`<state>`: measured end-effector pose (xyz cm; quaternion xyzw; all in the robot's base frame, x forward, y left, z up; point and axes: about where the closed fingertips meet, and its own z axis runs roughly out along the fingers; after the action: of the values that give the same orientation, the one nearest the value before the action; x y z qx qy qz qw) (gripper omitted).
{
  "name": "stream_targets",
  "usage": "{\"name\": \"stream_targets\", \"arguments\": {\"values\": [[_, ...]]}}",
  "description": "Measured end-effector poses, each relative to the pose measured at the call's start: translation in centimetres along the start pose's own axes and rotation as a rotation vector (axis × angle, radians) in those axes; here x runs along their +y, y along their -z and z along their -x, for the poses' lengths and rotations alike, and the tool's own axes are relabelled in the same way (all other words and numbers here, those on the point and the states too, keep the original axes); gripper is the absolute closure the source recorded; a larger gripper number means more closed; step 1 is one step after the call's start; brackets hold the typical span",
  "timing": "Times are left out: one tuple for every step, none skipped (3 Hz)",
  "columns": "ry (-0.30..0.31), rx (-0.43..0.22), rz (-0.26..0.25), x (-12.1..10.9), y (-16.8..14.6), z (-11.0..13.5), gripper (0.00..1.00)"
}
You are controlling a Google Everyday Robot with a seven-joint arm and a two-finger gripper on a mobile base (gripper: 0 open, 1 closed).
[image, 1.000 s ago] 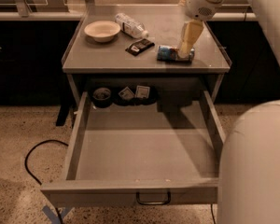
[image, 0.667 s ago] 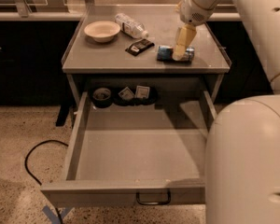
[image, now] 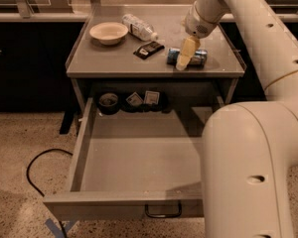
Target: Place redbull can into top drawer
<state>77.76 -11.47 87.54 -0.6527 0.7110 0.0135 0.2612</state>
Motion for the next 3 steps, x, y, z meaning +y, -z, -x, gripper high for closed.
{"name": "stream_targets", "arguments": {"values": [[-0.034, 0.013, 0.005, -0.70, -1.34, -0.35, 0.00], [-0.050, 0.023, -0.004, -1.27, -1.95, -0.67, 0.00], [-0.068, 0.025, -0.012, -1.68, -2.25, -1.12, 0.00]]}}
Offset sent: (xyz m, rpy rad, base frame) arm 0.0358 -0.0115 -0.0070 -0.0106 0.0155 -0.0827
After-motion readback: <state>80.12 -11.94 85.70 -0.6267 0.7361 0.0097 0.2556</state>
